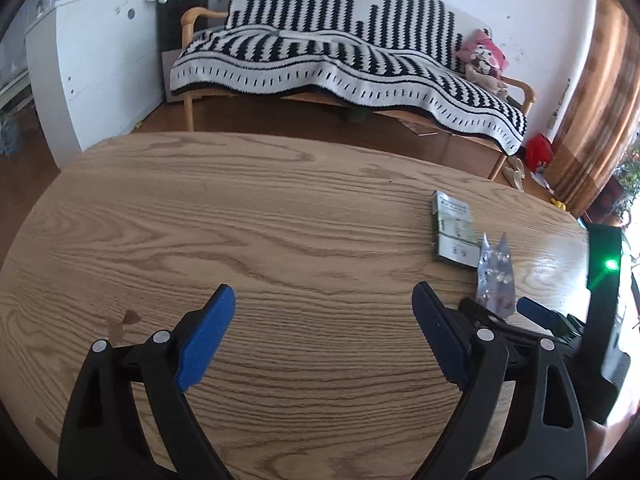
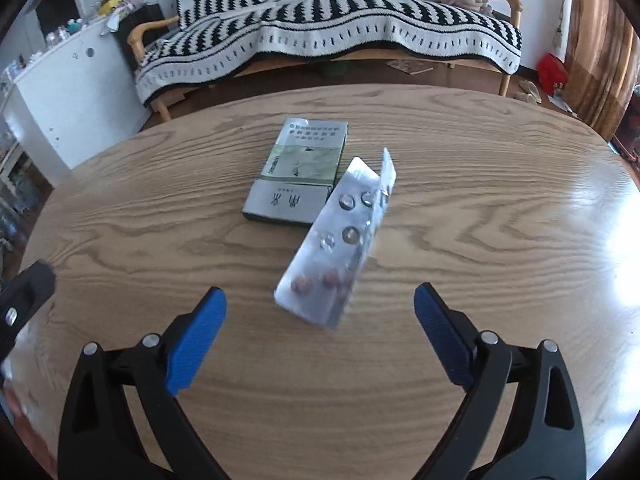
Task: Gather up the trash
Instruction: 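Grasp the silver blister pack with the right tool while the left grasps the white-green medicine box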
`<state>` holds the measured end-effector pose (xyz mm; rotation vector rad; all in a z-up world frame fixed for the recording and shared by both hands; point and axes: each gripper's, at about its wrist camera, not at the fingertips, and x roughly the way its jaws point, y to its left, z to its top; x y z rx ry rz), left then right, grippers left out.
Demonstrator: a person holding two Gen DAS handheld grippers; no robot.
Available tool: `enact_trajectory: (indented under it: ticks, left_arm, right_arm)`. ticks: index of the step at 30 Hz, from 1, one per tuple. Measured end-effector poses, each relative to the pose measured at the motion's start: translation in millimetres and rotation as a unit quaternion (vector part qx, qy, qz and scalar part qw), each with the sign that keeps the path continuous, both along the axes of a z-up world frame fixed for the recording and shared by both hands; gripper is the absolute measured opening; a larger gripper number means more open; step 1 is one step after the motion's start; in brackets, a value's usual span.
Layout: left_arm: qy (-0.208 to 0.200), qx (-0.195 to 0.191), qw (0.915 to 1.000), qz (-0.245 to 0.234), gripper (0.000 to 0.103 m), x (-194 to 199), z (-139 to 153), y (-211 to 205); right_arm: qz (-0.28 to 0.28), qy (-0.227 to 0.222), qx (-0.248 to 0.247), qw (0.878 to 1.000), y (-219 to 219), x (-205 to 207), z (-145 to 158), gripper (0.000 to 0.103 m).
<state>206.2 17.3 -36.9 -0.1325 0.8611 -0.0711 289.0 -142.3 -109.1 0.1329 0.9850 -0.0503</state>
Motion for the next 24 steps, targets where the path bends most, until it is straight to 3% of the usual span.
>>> enact_trajectory:
  ticks: [4,7,9,11,15,20,24]
  left_arm:
    - [0.007,0.006,1.0,0.002,0.087,9,-7,-7]
    - [0.008,0.014,0.9999,-0.005,0.087,18,-12,-20]
    - [0.01,0.017,0.9997,-0.012,0.087,25,-16,-31]
    - [0.011,0.022,0.9994,-0.024,0.087,31,-19,-44]
    - [0.004,0.054,0.9965,-0.065,0.089,40,-27,-85]
    - [-0.004,0.071,0.9895,-0.126,0.092,55,-36,-144]
    - [0.004,0.075,0.9866,-0.144,0.093,74,-44,-168]
  right_arm:
    - [-0.001,-0.001,-0.023,1.0,2,16,-8,0.085]
    - [0.016,-0.013,-0.04,0.999,-5,12,-7,0.064]
    - [0.02,-0.013,-0.033,0.999,-15,7,-5,0.04]
    - [0.024,-0.015,-0.021,0.999,-28,2,-5,0.033]
    - [0.02,-0.018,0.005,1.0,-66,-14,-5,0.033]
    - [0.03,-0.018,0.008,0.999,-97,-34,-5,0.033]
    - [0.045,-0.014,0.006,0.999,-110,-51,-6,0.033]
